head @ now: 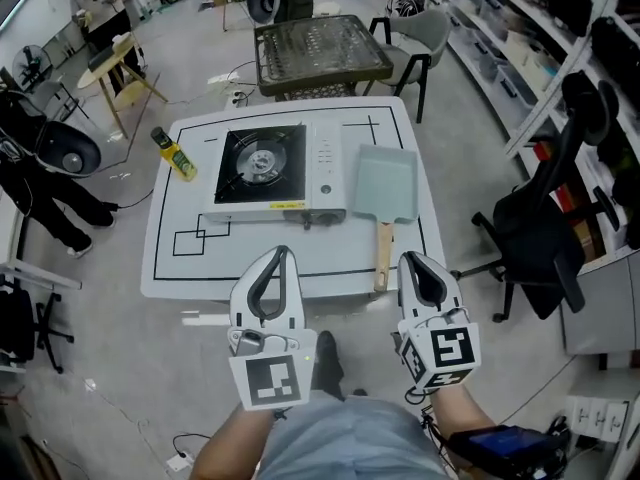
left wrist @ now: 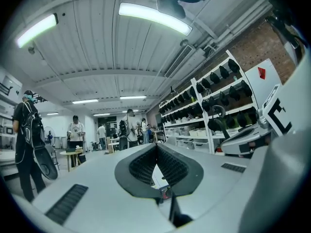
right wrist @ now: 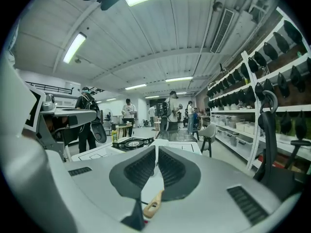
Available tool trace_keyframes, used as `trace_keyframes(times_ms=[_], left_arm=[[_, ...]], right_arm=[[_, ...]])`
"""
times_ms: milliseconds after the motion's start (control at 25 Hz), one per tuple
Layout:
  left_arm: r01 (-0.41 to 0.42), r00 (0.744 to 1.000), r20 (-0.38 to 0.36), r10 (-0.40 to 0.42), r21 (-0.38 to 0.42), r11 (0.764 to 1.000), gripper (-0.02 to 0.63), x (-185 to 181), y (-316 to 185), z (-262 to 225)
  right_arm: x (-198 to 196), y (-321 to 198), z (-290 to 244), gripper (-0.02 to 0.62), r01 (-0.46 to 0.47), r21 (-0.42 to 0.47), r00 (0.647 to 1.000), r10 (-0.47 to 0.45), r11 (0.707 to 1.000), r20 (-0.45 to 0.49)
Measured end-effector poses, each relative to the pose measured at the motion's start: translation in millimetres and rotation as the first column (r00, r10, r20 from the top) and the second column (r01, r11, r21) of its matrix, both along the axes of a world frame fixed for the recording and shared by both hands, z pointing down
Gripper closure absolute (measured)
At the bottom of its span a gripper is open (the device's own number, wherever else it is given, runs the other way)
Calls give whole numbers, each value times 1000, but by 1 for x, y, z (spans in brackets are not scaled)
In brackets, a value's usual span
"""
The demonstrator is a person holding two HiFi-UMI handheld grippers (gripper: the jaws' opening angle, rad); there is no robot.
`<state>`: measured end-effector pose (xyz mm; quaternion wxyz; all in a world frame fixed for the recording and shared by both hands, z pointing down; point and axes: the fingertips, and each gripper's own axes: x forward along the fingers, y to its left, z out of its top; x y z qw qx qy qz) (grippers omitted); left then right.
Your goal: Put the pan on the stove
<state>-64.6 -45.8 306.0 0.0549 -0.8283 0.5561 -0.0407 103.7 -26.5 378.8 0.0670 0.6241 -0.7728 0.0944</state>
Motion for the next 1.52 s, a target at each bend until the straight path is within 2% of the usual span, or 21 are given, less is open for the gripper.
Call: trace_keyframes(times_ms=[320, 560, 720, 1160, 1520], left_arm=[[-57, 998, -10, 57, 59, 997, 588, -1, -69, -24], [-75, 996, -32, 78, 70, 995, 588, -1, -100, -32], [-97, 995, -21, 99, 58, 994, 588, 9, -114, -24], [-102, 995, 11, 102, -8, 995, 588, 44, -146, 8], [-91, 993, 63, 100, -132, 987, 588, 63, -159, 63]], right_arm=[[6, -64, -26, 545, -74, 52, 997, 74, 996, -12], [8, -85, -36, 545, -101, 70, 994, 103, 992, -25], [19, -95, -28, 545, -121, 56, 992, 123, 991, -28], [49, -122, 25, 545, -105, -60, 994, 106, 993, 24], [53, -124, 99, 545, -51, -223, 992, 76, 974, 102]])
